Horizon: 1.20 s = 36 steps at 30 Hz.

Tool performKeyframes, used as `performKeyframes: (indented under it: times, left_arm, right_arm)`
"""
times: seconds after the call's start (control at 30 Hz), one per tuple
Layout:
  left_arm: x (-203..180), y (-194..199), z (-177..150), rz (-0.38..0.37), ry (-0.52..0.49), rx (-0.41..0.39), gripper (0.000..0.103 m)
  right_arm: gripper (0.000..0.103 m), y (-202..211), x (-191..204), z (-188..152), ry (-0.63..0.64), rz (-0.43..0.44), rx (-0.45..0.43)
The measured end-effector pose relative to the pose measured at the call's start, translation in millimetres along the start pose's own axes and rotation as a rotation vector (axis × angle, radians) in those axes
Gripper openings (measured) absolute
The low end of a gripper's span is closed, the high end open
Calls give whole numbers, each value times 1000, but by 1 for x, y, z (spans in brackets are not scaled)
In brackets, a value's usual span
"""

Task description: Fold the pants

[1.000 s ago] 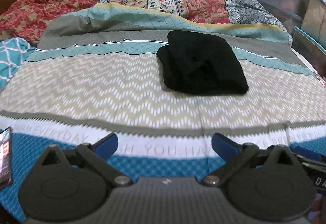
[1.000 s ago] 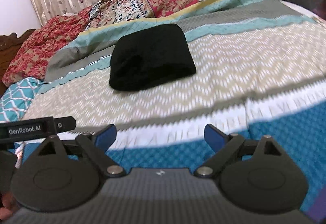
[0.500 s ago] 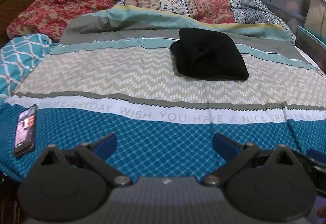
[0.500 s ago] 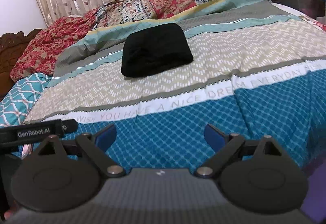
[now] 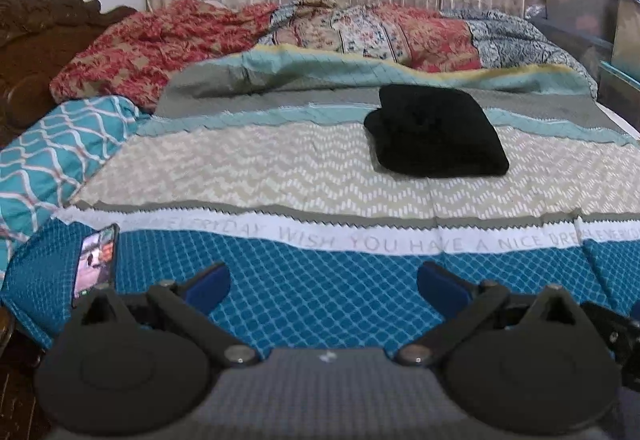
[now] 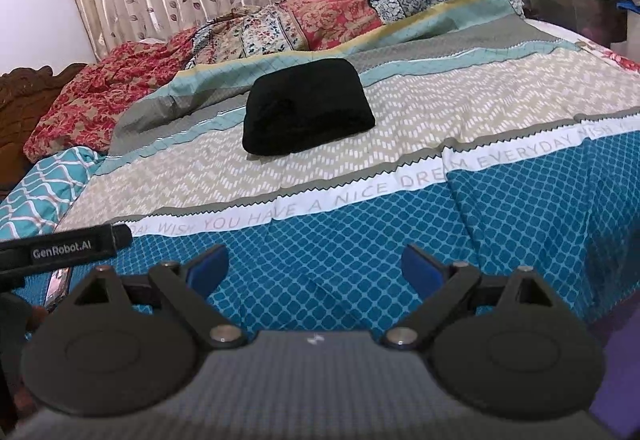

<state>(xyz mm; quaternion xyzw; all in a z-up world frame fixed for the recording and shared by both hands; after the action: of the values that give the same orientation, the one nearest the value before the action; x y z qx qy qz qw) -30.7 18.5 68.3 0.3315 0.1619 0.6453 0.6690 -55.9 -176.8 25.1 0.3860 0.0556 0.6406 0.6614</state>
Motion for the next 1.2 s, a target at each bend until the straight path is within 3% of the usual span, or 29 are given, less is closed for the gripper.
performKeyframes:
  times: [0.2, 0.83, 1.2]
  left_arm:
    - [5, -13, -3, 10, 12, 54, 103]
    - [0, -50, -5, 71, -55, 113, 103]
    - [-10, -64, -11, 10, -57, 183, 103]
  right_arm:
    - [95, -6, 2, -1, 2, -5, 4]
    - [95, -34, -12, -5, -65, -28, 61]
    - [95, -42, -19, -5, -84, -30, 94]
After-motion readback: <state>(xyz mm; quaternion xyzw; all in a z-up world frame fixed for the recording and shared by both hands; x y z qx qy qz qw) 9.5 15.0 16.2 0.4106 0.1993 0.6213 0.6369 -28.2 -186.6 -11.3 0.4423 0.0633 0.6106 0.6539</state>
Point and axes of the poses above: each gripper's, at about its wrist camera, not at the fingertips, and y roughly against the way its jaws point, x to its left, z to its top, the point moved 8 cm from there along -y, roughly the way its jaws point, and after that the axes turned 12 degrees about -y, right-handed, at the moved point
